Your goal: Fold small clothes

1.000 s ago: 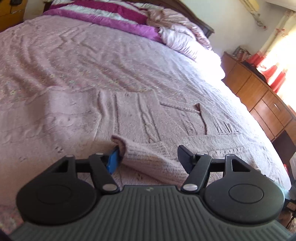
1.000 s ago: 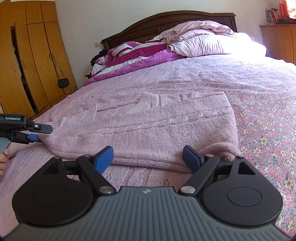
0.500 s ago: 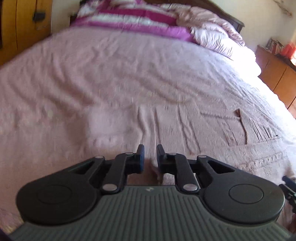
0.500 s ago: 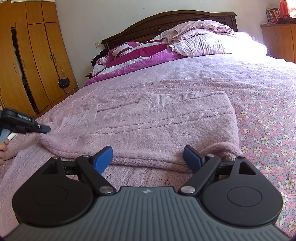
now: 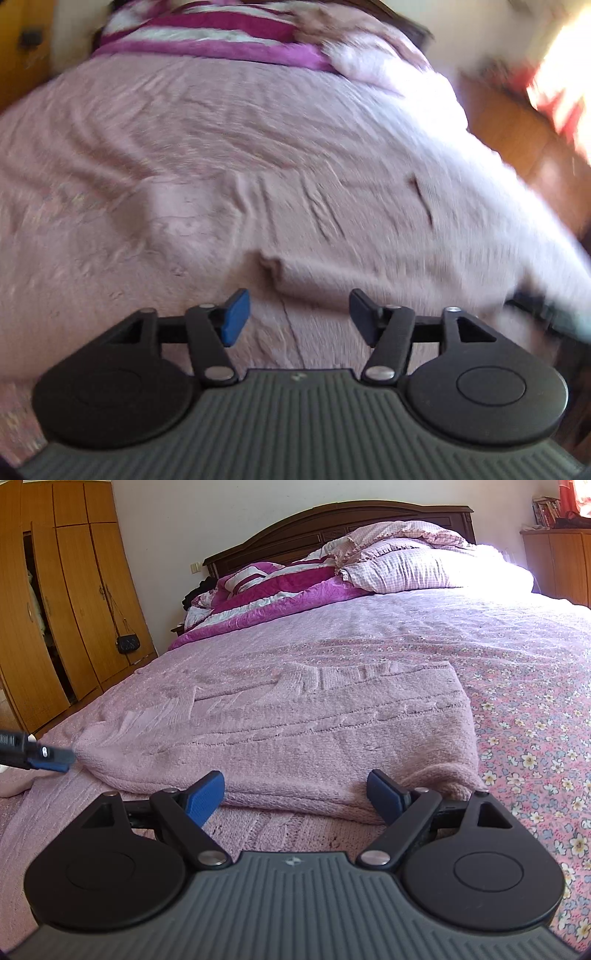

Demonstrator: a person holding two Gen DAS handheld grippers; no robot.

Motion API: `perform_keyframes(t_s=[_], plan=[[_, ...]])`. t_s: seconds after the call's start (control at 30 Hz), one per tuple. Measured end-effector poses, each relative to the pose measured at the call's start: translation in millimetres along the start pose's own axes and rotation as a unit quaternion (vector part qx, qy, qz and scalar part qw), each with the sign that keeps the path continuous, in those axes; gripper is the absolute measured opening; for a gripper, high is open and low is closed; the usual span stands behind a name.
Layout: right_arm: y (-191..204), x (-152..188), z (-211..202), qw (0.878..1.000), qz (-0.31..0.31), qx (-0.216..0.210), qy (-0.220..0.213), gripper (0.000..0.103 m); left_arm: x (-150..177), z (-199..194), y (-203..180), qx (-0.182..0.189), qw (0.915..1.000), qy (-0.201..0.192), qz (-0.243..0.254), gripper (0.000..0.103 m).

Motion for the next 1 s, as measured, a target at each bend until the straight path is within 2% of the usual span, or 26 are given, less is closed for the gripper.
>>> perform_keyframes(t_s=[0.1, 0.13, 0.23, 0.4, 0.47, 0.5, 0.53, 0.6, 0.7, 0.83, 0.9, 1.0], plan=[[-0.1, 0.1, 0.3, 1.000, -0.002, 0.001, 0.001, 0.089, 13.8, 14.2, -21.0, -0.032, 0.9943, 0.022, 0.099, 0.065], [0.0, 0.1, 0.4, 1.000, -0.003, 0.001, 0.001, 0.089, 16.5, 17.4, -27.0, -0.044, 0.9907, 0.015, 0.128, 0.066], [-0.4, 0.3, 0.6, 1.000, -0.003, 0.000, 0.001, 0.089, 17.0, 21.4, -30.6, -0.047, 0.9873, -0.002, 0.151, 0.065], [-1.6, 0.2, 0.4, 1.000, -0.003, 0.000, 0.001, 0.089, 11.3, 22.5, -17.2, -0.004, 0.9952, -0.013, 0.097, 0.063], [-1.4, 0.1, 0.5, 1.000, -0.003, 0.001, 0.002, 0.089, 9.1, 17.7, -13.9, 0.011, 0.9972, -0.017, 0.073, 0.050], [-0.9, -0.3, 1.1, 1.000, -0.005, 0.002, 0.005, 0.089, 7.4, 15.9, -10.2, 0.018, 0.9981, -0.016, 0.057, 0.037], [-0.1, -1.6, 2.2, 1.000, -0.009, 0.006, 0.011, 0.089, 3.4, 16.6, -6.0, 0.025, 0.9987, -0.014, 0.041, 0.028], [6.1, -6.1, 5.2, 0.999, -0.031, 0.016, 0.031, 0.089, 0.3, 12.3, 0.2, 0.039, 0.9991, -0.010, 0.012, 0.022], [18.0, -14.7, 6.7, 0.997, -0.055, 0.017, 0.060, 0.089, -4.9, 2.4, 6.0, 0.046, 0.9988, -0.007, -0.014, 0.021], [24.9, -30.3, 6.1, 0.996, -0.017, -0.005, 0.088, 0.089, -15.4, -9.8, 18.1, 0.058, 0.9959, -0.018, -0.068, 0.021], [29.7, -38.2, 8.2, 0.994, 0.008, -0.021, 0.104, 0.089, -19.4, -12.1, 21.3, 0.047, 0.9960, -0.013, -0.075, 0.020], [42.7, -47.4, 16.4, 0.990, 0.028, -0.043, 0.133, 0.090, -19.1, -9.2, 20.7, 0.013, 0.9979, 0.010, -0.063, 0.021]])
Point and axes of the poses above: each gripper's, at about its wrist camera, not at the fingertips, and z roughly the way its jaws point, y to its left, x to its underside, the point moved 4 cm from there along z, roughly the way its jaws point, and after that the axes turned 5 degrees about -y, right-handed, at the moved point
